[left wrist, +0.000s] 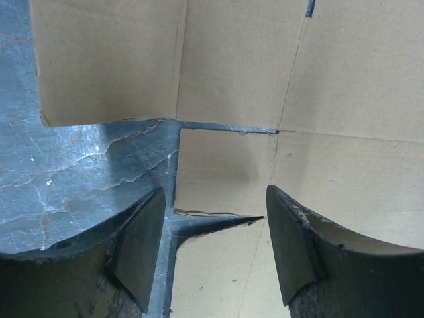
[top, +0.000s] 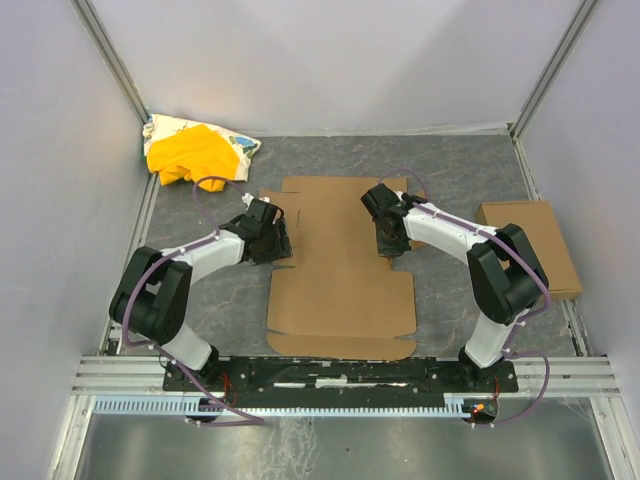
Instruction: Fold the paper box
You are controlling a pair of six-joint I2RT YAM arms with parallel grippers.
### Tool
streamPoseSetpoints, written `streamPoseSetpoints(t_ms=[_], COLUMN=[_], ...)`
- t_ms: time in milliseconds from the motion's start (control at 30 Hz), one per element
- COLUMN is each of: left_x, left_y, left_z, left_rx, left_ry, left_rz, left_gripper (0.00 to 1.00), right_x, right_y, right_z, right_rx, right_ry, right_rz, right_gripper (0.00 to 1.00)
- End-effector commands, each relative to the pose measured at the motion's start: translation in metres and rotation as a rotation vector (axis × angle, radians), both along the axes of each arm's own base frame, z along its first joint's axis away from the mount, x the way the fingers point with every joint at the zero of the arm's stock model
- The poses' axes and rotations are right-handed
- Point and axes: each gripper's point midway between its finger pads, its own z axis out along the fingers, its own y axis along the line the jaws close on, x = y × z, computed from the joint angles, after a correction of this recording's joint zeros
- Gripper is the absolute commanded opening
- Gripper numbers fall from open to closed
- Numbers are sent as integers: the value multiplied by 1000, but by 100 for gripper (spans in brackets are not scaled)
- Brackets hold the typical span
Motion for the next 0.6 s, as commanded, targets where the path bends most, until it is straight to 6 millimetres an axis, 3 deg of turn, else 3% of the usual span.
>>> streamPoseSetpoints(t_ms=[0, 300, 567], left_x=[9, 3, 5], left_y=[-2, -19, -22], left_z=[3, 7, 40], left_rx=[35, 20, -4], left_ry=[-23, -25, -83], left_rz=[-25, -74, -78], left_gripper=[70, 69, 69], right_x=[5, 5, 4], right_y=[10, 11, 13], right_z=[12, 10, 5], right_rx=[54, 58, 60], right_ry=[-35, -25, -9], right_rz=[18, 22, 21], right_gripper=[1, 2, 2])
